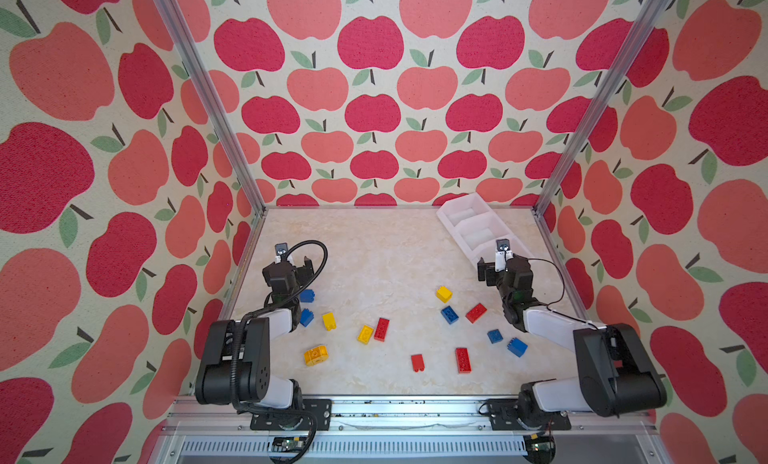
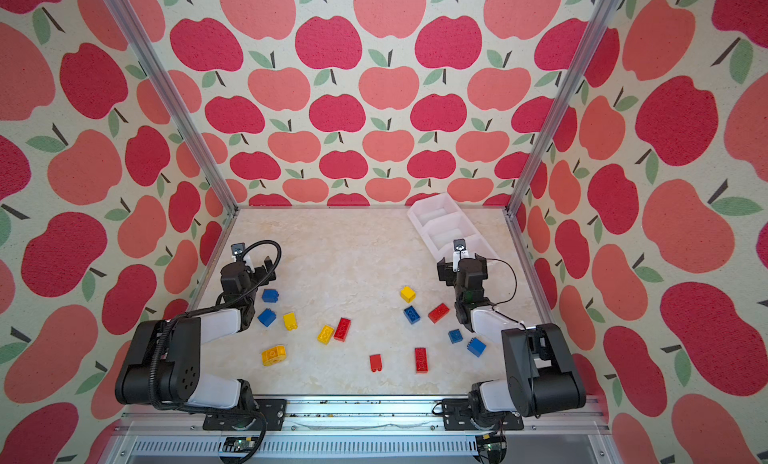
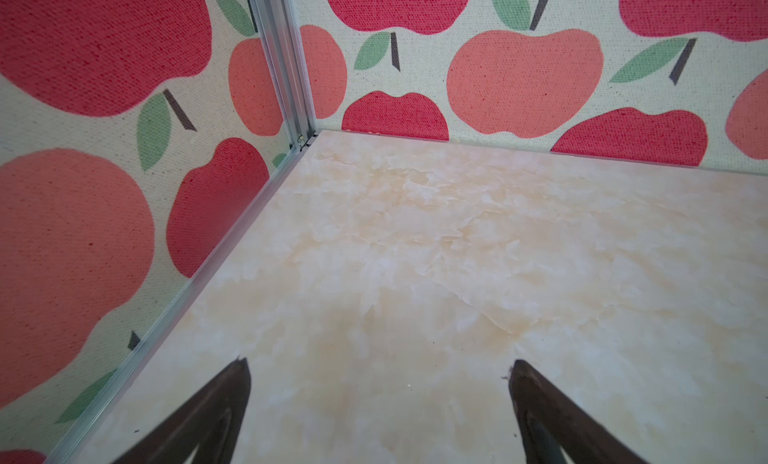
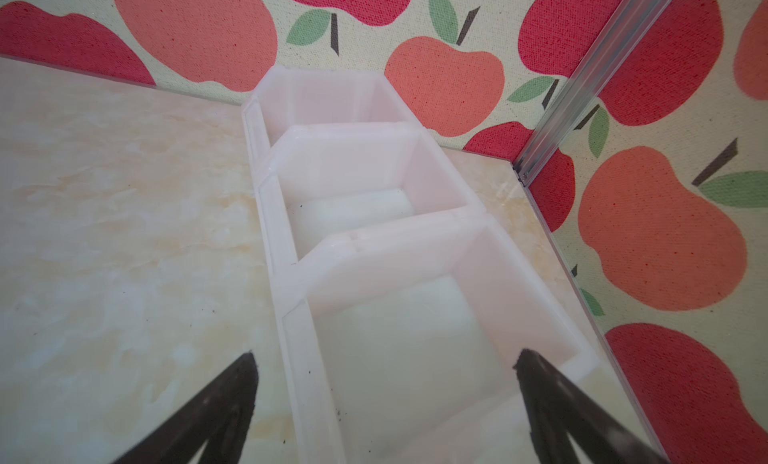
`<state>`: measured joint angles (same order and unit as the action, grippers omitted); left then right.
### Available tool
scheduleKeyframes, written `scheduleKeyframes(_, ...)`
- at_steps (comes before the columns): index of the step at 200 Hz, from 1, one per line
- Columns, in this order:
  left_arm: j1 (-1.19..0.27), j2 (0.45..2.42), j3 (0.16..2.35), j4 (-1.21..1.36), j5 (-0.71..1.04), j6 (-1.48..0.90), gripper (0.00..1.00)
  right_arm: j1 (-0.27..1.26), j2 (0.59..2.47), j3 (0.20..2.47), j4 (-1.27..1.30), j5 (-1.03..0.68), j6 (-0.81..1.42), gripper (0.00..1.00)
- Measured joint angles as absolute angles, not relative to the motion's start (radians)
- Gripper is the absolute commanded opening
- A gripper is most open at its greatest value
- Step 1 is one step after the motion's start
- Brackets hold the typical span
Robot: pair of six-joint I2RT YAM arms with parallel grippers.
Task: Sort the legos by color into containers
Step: 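Reach the right gripper to the white three-compartment bin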
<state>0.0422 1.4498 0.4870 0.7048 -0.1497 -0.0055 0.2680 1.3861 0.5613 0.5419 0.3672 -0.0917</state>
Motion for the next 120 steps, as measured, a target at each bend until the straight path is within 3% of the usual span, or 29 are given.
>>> scheduleKeyframes(34, 0.017, 1.416, 0.570, 0.540, -0.153, -0.009, 0.99, 0.314, 1.413, 0.871, 0.134, 0.480, 0.067, 0.99)
scheduleKeyframes(79, -0.023, 1.388, 0.686, 0.370, -0.149, -0.037, 0.99, 0.334, 1.637, 1.357, -0.355, 0.598, 0.355, 0.99)
scheduleKeyframes(120, -0.047, 1.387, 0.704, 0.271, -0.133, -0.079, 0.99, 0.319, 1.832, 1.572, -0.621, 0.581, 0.578, 0.90)
